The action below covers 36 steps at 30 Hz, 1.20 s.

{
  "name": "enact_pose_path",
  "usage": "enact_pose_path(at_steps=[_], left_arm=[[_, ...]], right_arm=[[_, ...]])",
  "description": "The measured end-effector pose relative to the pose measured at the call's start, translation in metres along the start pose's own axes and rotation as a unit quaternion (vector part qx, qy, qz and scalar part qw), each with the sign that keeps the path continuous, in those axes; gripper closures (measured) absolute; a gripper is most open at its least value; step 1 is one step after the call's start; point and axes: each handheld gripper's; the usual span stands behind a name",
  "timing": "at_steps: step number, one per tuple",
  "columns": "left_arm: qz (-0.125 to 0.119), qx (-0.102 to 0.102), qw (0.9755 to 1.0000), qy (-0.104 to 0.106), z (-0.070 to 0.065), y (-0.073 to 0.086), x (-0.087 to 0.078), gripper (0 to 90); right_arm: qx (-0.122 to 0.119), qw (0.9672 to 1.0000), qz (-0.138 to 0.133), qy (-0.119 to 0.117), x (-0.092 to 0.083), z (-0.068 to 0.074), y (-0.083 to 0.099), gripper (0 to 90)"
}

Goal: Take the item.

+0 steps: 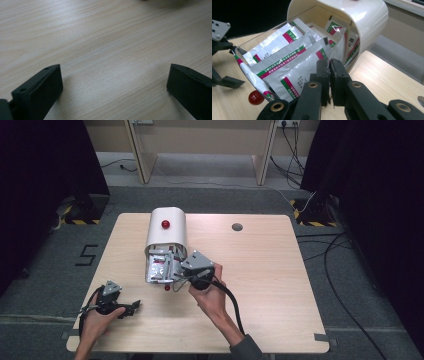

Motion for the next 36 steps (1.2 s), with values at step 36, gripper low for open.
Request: enact_pose_path(at_steps=[36], left_arm=[[0.001,0.000,1.0000,0.000,0.000,0.000,0.000,0.0]], right_arm=[[0.006,0.9959,-0.086,-0.029,-0.067,-0.026,-0.020,89.2]])
Point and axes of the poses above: each handheld gripper's, and its own axes: x roughly forward along the jaws, y roughly out of its underside, z roughly to its left, and after that the axes turned 5 degrees about y, right-handed
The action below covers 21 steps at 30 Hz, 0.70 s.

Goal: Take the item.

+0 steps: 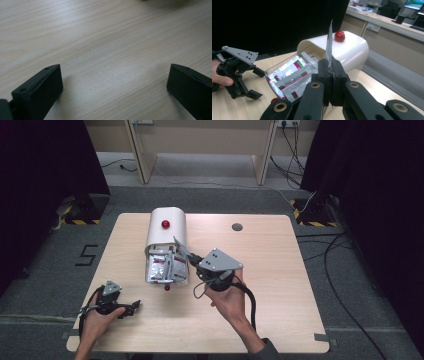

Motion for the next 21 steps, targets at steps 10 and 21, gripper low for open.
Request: enact_pose_path(at_steps=[10,21], left_arm=[[-0.001,0.000,1.0000,0.000,0.000,0.000,0.000,0.0],[-0.001,0.000,1.0000,0.000,0.000,0.000,0.000,0.0]], right_arm=[[0.004,0.9995,-0.005,0.032,-0.019,-0.023,0.011,89.2],[0.022,0.9985,0.005,0.050,-0.030,-0.041,0.038,89.1]])
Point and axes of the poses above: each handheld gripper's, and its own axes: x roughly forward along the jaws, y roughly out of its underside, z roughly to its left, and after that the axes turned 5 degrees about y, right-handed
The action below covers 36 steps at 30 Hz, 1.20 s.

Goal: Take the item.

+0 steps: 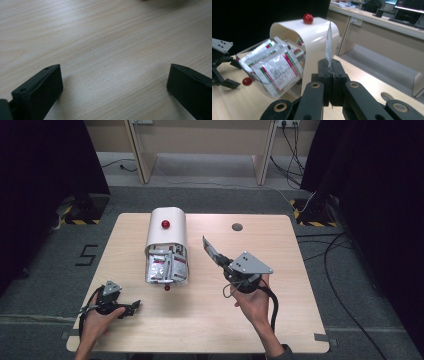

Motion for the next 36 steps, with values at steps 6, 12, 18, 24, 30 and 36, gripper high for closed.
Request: enact_pose_path(at_steps=[6,12,18,24,30,36], left_arm=[[0.000,0.000,1.0000,0.000,0.000,0.000,0.000,0.0],[0.001,0.001,1.0000,0.000,0.000,0.000,0.000,0.0],[0.001,0.001,1.0000,0.000,0.000,0.000,0.000,0.0],[0.001,0.001,1.0000,0.000,0.000,0.000,0.000,0.0],[0.001,0.001,1.0000,0.000,0.000,0.000,0.000,0.0],[0.001,0.001,1.0000,0.000,0.000,0.000,0.000,0.0]], right_arm=[[0.012,0.9999,0.007,0.002,0.000,-0.004,0.017,89.2],[0.029,0.9994,0.016,0.006,0.003,-0.008,0.038,89.1],[0.042,0.9987,0.025,0.014,0.005,-0.010,0.057,89.2],[0.053,0.9978,0.037,0.015,0.011,-0.013,0.076,89.1],[0.052,0.9974,0.047,0.017,0.016,-0.014,0.082,89.1],[0.053,0.9962,0.067,0.013,0.027,-0.013,0.094,89.1]])
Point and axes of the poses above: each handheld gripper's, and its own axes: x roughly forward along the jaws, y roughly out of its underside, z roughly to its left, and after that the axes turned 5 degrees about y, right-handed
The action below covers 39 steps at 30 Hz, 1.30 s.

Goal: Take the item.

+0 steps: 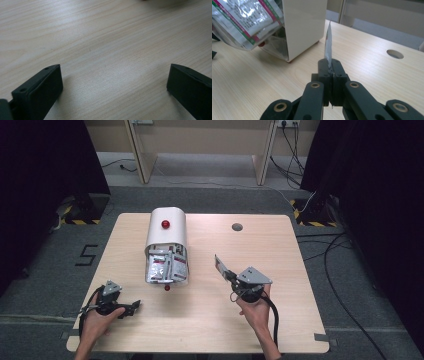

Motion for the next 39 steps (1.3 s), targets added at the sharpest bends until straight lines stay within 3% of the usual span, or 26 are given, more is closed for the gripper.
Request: enact_pose_path(at_steps=[25,39], left_arm=[[0.000,0.000,1.0000,0.000,0.000,0.000,0.000,0.0],[0.000,0.000,1.0000,0.000,0.000,0.000,0.000,0.0]], right_arm=[[0.007,0.9990,0.045,-0.006,0.024,-0.004,0.024,89.1],[0.023,0.9973,0.069,-0.011,0.036,-0.007,0.037,89.0]])
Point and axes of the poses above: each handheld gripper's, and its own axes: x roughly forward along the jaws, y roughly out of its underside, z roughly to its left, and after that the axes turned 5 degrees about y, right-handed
